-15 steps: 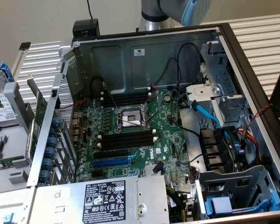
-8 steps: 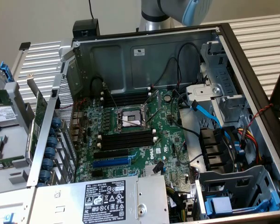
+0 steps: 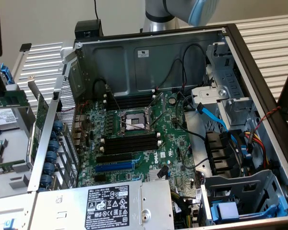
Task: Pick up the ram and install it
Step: 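Pick up the ram and move it above insertion slot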
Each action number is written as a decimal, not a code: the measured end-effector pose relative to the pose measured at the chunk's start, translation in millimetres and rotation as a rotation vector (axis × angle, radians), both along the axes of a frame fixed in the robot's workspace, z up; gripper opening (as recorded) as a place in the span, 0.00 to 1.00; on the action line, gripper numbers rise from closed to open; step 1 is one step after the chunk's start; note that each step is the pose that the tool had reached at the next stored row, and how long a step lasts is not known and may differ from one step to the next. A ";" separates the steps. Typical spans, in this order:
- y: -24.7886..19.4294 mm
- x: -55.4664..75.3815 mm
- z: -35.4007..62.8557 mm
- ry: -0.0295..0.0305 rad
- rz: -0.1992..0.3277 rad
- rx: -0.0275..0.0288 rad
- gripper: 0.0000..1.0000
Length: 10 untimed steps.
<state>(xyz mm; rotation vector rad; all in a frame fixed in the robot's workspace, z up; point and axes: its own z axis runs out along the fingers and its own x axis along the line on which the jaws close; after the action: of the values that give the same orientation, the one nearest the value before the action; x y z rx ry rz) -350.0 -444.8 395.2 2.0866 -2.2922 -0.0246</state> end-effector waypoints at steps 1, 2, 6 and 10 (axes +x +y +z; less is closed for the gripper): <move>0.0 4.7 0.0 0.0000 0.000 -0.0006 0.12; 0.0 8.8 0.0 0.0001 0.000 -0.0012 0.12; 0.0 26.3 0.1 0.0005 0.000 -0.0039 0.12; 0.0 43.9 0.2 0.0009 0.000 -0.0065 0.12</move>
<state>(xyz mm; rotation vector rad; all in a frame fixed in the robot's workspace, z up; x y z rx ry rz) -306.1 -444.8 395.4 2.0830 -2.2887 -0.0180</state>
